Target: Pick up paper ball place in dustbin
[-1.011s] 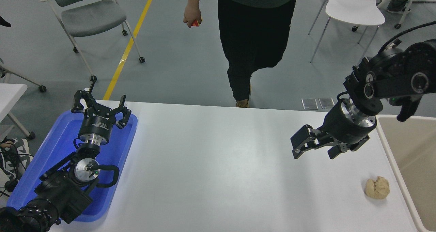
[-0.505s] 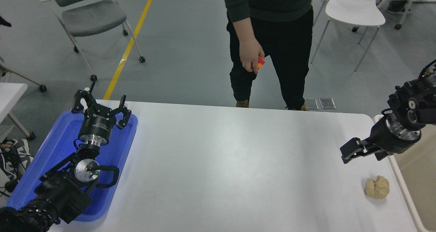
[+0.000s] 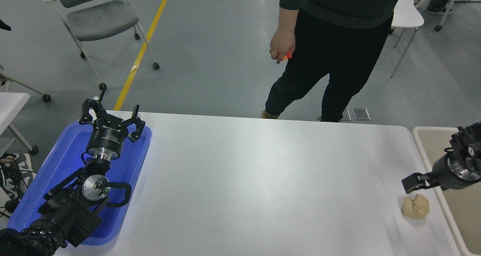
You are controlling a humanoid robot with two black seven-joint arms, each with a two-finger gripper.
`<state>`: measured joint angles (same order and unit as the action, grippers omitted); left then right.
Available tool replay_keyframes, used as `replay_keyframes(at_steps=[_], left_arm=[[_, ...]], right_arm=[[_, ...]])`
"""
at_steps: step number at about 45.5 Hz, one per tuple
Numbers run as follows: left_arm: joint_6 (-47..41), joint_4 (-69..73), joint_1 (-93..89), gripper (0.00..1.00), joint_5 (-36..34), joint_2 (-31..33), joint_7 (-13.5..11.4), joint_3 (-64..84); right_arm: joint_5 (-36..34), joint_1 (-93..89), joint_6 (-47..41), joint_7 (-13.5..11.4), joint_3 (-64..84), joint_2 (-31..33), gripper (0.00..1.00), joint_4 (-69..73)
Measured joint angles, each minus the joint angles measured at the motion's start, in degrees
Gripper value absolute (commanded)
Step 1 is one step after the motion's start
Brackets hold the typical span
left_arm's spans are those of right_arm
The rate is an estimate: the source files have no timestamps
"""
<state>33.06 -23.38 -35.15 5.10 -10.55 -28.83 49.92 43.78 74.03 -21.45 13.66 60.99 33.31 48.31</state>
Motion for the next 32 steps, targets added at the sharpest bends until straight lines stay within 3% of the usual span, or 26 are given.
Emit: replay_keyframes(at_steps=[32], left_arm=[[-0.01, 0.00, 0.01, 1.00, 0.00, 0.00, 0.00, 0.00]], right_arm=[[0.72, -14.26, 8.19, -0.51, -9.15, -2.29, 1.00, -9.13]])
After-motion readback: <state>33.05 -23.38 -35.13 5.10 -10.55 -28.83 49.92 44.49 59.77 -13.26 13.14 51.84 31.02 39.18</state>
